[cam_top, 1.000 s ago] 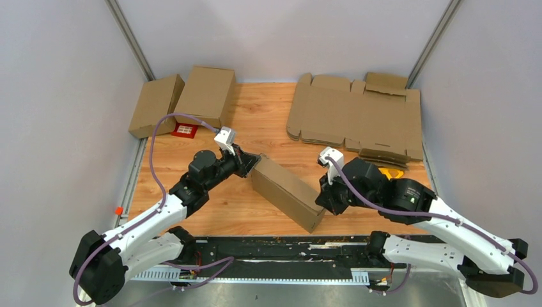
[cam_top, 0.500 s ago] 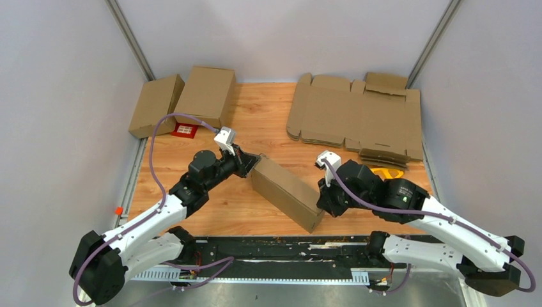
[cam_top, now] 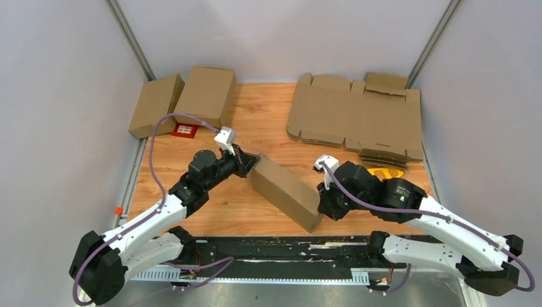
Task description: Fold the paper box
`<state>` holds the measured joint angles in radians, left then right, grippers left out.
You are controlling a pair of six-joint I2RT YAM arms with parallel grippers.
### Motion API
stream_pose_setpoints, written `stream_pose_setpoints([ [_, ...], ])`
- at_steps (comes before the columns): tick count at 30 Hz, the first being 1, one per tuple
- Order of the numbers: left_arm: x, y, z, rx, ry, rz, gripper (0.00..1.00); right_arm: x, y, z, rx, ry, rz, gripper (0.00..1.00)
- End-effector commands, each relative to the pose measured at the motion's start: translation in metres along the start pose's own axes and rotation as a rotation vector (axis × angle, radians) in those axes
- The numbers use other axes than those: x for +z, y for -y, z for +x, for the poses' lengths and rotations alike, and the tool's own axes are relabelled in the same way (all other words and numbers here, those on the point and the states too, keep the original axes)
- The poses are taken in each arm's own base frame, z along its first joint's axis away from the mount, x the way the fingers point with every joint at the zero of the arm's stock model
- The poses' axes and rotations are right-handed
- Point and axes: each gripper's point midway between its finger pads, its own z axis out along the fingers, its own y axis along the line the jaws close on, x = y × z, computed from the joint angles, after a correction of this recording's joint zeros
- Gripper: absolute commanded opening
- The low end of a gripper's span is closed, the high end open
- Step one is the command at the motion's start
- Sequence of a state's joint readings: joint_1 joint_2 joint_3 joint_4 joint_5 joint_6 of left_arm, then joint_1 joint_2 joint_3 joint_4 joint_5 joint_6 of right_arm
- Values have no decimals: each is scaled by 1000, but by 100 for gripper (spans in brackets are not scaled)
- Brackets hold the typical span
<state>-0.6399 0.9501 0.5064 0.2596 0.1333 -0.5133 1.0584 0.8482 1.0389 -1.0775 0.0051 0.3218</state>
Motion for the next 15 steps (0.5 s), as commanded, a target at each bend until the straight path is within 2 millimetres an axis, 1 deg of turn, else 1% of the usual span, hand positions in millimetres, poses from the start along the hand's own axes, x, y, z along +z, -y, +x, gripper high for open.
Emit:
stream_pose_setpoints([
  [1,-17,-40,78,-8,-279,-146,0,15,0,11,25,-59,4,4],
  [4,-17,-39,77,-8,-279,-146,0,11,0,2,10,-43,13,4],
  [6,-18,-40,77,-5,-279,-148,0,1,-4,-11,-5,-16,2,5],
  [8,-18,-40,76,-4,-277,-150,0,-9,-1,-23,-17,17,28,5],
  [10,-18,-40,76,-5,-275,-149,0,-17,-4,-30,-24,32,18,6],
  [12,-18,-40,76,-5,-276,-149,0,-18,-7,-30,-26,33,2,6],
  [13,-18,-40,76,-4,-276,-151,0,-15,-12,-24,-24,12,-30,6],
  [15,-18,-40,76,-3,-276,-150,0,-5,-10,-10,-17,-35,-32,5],
])
